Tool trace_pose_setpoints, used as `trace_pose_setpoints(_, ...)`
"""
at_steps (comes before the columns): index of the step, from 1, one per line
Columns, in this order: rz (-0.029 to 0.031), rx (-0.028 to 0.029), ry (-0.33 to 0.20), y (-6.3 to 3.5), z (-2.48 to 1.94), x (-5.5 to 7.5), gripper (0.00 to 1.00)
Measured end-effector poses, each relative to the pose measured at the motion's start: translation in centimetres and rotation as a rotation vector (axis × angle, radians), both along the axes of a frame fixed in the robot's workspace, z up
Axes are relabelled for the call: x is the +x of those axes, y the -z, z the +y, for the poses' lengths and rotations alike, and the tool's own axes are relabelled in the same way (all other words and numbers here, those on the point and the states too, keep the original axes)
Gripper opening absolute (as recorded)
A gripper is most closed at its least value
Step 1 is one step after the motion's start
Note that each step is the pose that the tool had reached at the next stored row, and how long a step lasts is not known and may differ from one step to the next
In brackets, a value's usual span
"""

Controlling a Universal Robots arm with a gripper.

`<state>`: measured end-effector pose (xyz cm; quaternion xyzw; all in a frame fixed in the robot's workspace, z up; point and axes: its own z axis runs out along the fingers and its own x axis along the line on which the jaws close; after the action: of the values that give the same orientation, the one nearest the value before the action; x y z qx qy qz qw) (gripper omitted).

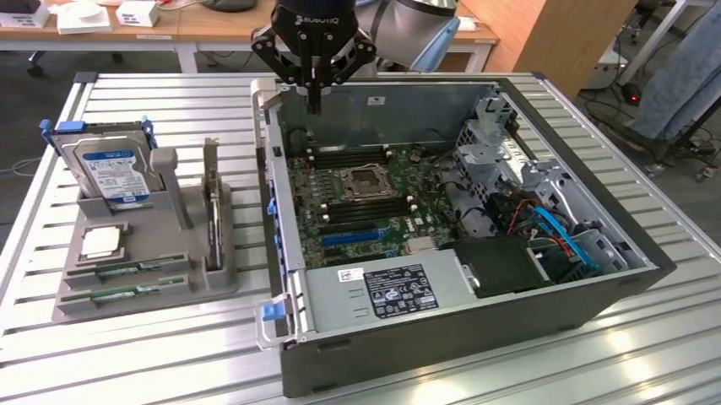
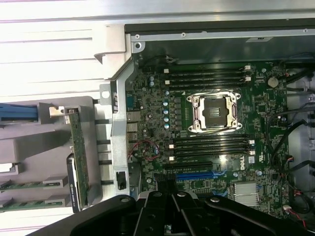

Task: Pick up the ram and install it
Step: 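Reach for the ram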

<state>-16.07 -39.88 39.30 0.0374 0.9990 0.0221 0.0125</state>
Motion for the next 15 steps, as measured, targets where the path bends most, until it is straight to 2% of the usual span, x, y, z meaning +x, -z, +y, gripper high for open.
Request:
trace_pose_setpoints(11, -0.0001, 0.0001, 0.0, 0.0, 0.0, -0.01, 0.09)
trace_pose_setpoints(15, 0.0, 0.0, 0.0, 0.0, 0.0, -0.61, 0.09)
